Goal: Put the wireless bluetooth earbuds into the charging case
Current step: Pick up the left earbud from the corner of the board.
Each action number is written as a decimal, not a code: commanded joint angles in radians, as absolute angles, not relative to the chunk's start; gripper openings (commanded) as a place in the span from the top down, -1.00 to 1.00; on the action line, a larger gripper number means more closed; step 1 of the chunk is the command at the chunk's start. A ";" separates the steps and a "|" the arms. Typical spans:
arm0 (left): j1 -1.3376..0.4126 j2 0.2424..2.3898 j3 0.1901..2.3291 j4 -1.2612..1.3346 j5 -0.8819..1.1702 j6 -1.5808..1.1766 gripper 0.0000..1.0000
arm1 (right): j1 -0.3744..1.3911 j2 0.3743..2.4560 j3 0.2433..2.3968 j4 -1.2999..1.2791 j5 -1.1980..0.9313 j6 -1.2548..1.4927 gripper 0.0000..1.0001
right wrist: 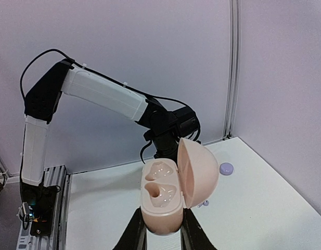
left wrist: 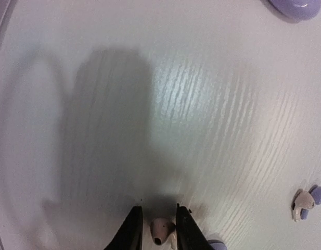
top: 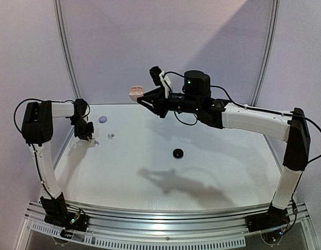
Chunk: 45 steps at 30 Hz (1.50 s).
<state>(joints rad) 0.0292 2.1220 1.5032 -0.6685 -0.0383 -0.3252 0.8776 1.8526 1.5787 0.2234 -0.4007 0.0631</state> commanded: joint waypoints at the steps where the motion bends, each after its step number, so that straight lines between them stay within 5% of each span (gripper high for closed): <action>1: 0.021 2.143 1.489 -0.682 -0.032 -0.327 0.53 | 0.871 1.840 1.575 0.213 -0.390 0.072 1.00; 21: 0.021 2.134 1.501 -0.706 -0.017 -0.312 0.98 | 0.872 1.840 1.575 0.209 -0.388 0.072 1.00; 45: 0.021 2.001 1.448 -0.593 0.040 -0.231 1.00 | 0.872 1.839 1.569 0.209 -0.393 0.077 1.00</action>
